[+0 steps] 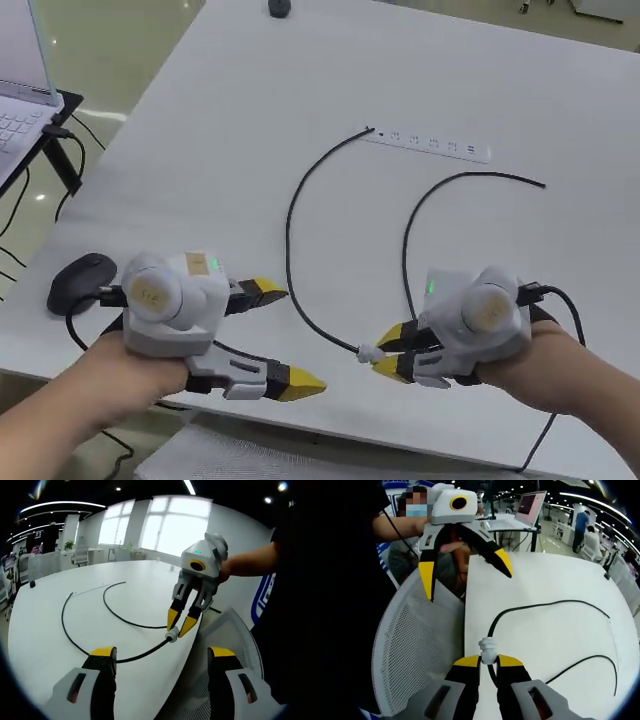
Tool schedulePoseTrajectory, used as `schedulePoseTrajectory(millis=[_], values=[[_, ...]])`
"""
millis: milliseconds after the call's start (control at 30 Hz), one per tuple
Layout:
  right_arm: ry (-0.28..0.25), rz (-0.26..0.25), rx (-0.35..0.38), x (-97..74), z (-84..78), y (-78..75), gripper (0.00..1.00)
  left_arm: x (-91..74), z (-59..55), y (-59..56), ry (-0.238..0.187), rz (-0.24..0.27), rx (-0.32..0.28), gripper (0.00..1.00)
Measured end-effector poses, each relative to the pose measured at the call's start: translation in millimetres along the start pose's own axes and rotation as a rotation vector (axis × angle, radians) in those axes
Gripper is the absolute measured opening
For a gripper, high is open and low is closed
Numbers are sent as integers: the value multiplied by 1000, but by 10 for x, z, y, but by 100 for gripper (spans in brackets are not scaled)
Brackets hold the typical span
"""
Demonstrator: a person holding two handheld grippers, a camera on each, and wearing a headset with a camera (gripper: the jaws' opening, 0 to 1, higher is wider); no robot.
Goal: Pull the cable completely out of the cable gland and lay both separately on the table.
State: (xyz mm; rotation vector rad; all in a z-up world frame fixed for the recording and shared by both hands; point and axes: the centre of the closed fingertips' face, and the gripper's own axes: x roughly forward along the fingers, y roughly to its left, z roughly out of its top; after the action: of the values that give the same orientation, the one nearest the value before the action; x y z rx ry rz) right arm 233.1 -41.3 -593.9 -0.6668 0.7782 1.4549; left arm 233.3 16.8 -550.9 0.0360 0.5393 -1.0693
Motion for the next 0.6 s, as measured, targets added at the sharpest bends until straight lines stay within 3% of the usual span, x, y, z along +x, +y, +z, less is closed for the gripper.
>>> schedulePoseTrajectory(millis=[233, 600], values=[[-44, -15, -11, -210, 202, 2, 6, 153, 179, -76, -2, -51, 68, 69], [-75, -36, -71, -355, 306, 64, 6, 365, 190, -200, 18, -142, 79, 51]])
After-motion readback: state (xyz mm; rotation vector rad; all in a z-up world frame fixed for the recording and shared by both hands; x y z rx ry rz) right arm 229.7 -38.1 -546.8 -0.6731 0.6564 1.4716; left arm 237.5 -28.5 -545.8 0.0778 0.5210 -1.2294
